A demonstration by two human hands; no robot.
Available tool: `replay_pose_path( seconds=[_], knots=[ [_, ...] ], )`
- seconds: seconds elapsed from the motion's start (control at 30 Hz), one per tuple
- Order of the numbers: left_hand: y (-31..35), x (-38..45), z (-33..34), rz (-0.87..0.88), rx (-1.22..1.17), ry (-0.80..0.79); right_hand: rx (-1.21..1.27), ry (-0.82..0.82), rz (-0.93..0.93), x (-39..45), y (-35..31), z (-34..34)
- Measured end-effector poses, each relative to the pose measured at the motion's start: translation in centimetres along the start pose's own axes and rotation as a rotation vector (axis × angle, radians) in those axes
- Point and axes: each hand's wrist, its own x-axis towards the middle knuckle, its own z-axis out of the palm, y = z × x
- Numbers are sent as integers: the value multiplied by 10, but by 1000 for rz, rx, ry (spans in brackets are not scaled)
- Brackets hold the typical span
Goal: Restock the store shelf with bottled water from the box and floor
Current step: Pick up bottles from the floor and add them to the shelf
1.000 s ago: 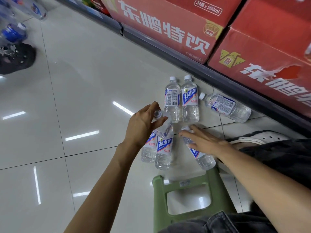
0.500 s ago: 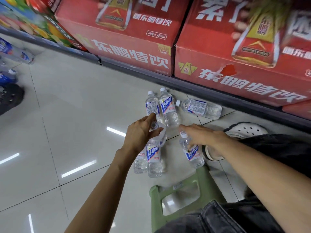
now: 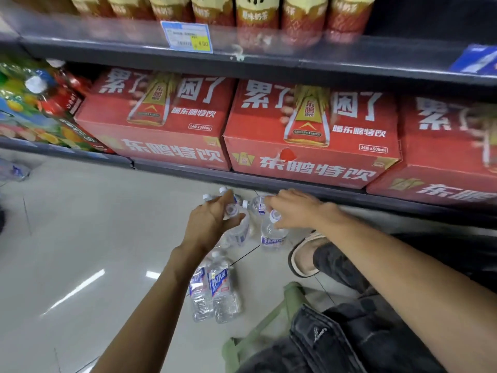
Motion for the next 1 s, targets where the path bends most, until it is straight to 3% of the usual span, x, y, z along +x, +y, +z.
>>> replay_pose_path(
  seconds=[0.43, 0.63, 1.0],
  knots=[
    [99, 39, -88, 319, 36, 212, -258, 331, 61, -126, 11, -148],
    [157, 55, -124, 384, 34, 317, -443, 522, 94, -191, 16, -190],
    [278, 85, -179, 561, -59, 468, -175, 844, 306, -300, 17, -256]
  ],
)
